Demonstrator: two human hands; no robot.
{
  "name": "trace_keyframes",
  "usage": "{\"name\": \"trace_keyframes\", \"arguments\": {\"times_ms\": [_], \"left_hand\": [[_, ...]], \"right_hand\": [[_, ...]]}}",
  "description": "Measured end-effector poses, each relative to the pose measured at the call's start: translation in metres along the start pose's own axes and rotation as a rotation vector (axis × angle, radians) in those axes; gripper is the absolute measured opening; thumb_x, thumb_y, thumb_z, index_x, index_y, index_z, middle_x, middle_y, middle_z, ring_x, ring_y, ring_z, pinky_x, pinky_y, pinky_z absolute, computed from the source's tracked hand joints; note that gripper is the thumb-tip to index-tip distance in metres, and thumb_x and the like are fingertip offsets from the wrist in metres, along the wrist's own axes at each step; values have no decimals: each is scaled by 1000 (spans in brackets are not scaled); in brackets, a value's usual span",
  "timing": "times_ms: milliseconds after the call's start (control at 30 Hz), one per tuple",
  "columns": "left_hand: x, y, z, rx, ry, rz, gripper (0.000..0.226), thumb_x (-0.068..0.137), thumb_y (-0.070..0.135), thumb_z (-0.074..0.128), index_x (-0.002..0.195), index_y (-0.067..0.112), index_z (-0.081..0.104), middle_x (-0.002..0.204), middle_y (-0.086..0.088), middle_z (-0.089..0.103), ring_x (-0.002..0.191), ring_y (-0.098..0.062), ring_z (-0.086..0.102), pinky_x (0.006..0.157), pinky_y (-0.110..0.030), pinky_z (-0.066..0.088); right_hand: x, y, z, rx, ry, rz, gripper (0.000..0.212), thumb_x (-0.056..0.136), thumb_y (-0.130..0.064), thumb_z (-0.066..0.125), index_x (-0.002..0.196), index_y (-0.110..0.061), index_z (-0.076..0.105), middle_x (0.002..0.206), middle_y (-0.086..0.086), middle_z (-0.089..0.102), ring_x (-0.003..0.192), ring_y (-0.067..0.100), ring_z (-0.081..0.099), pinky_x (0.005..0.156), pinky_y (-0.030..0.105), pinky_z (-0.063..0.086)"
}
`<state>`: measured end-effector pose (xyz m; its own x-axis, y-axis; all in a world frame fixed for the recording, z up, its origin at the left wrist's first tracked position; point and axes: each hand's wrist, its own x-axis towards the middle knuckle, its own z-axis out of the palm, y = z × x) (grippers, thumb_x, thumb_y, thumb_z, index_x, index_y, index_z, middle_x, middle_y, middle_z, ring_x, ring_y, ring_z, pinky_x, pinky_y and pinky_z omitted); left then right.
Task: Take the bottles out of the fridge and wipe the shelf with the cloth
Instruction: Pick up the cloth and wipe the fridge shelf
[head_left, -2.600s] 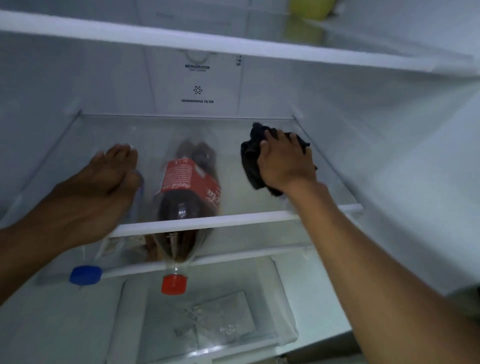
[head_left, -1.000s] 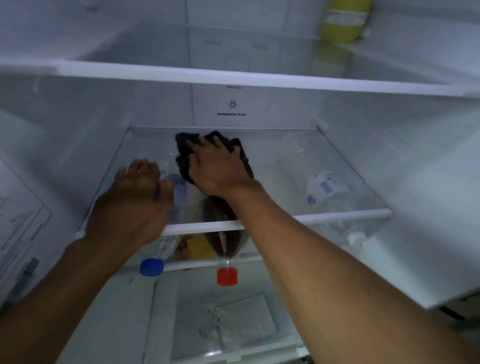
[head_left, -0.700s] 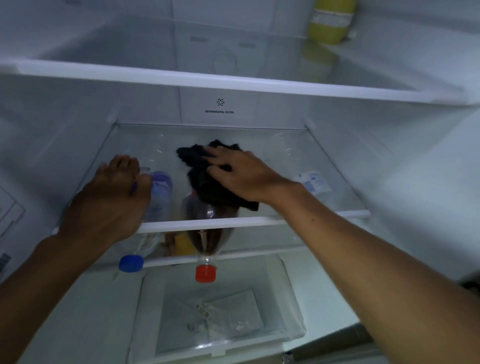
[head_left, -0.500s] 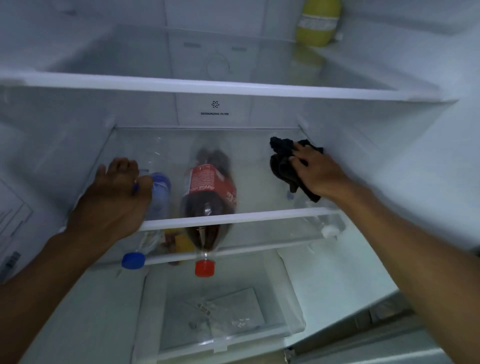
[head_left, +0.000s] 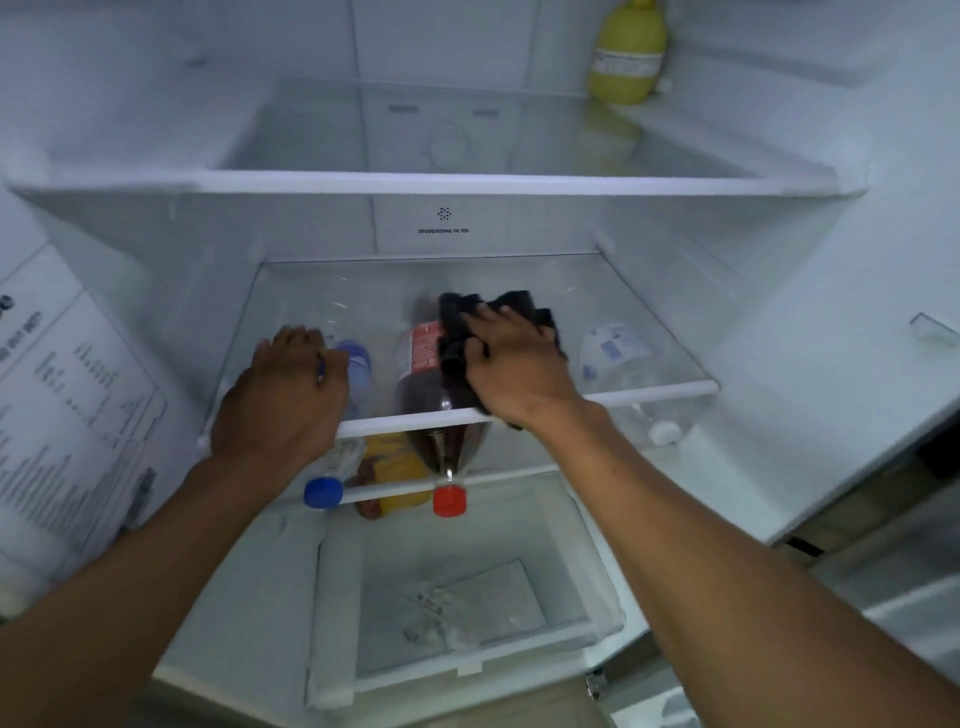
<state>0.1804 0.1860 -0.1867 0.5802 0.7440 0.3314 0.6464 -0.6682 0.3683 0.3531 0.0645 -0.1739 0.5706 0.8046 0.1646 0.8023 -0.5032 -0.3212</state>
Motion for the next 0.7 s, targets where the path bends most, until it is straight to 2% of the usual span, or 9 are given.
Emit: {"name": "trace_keyframes", "arguments": {"times_ms": [100,233,333,400,433,467,533,567,700], "left_hand": [[-10,-5,-3,-62,-46,39,62,87,41,16,124,3,50,128,-18,54,119,-36,49,100,-48,39],[-16,0,-14,-183,-52,-36,47,96,38,26,122,11,55,116,-17,62,109,-34,55,95,-44,43],[-5,6,-16,-204,-82,43,40,96,37,32,109,17,64,104,-10,68,94,-28,61,102,-42,40],[6,12,-14,-196,-96,133,44,93,44,29,93,18,65,85,-6,68,78,-23,62,104,-46,38],[13,16,-13,-175,-111,150,42,94,45,30,94,20,64,87,-6,68,82,-23,61,103,-46,38],[20,20,-11,-156,-134,138,40,95,46,33,106,21,62,100,-8,68,97,-26,60,105,-45,36],[34,29,-7,-113,-208,56,51,95,50,37,135,20,47,132,-10,57,126,-31,43,111,-45,29],[40,34,-6,-90,-242,31,56,95,52,36,140,19,40,139,-10,51,132,-32,36,111,-44,27],[59,36,-4,-10,-316,65,46,99,43,34,135,18,48,134,-14,53,129,-33,35,104,-42,32]], "right_hand": [[-9,-38,10,13,-88,-114,50,103,-31,31,152,-26,37,163,-4,27,150,19,20,120,47,16],[-11,-41,-5,53,-245,-108,52,104,-38,24,154,-27,32,165,-4,21,152,20,15,121,48,13],[0,-36,-22,152,-218,-40,46,104,-36,23,141,-29,49,150,5,48,136,28,44,106,40,35],[10,-30,-28,151,-84,-7,43,103,-31,28,141,-30,49,147,3,51,132,27,46,106,38,34],[13,-27,-30,122,-57,-1,45,102,-28,31,146,-31,44,151,0,47,137,25,41,110,36,29],[17,-23,-31,87,-63,4,48,102,-25,33,149,-30,39,154,-2,42,140,23,34,112,35,24],[23,-14,-30,16,-135,11,49,103,-25,32,151,-26,35,155,1,40,142,24,30,112,36,22],[25,-9,-29,-10,-171,10,47,103,-25,30,150,-25,36,153,3,42,140,26,31,111,37,23],[31,2,-25,-36,-139,-42,37,105,-24,32,134,-21,53,135,7,54,124,29,41,98,38,33]]}}
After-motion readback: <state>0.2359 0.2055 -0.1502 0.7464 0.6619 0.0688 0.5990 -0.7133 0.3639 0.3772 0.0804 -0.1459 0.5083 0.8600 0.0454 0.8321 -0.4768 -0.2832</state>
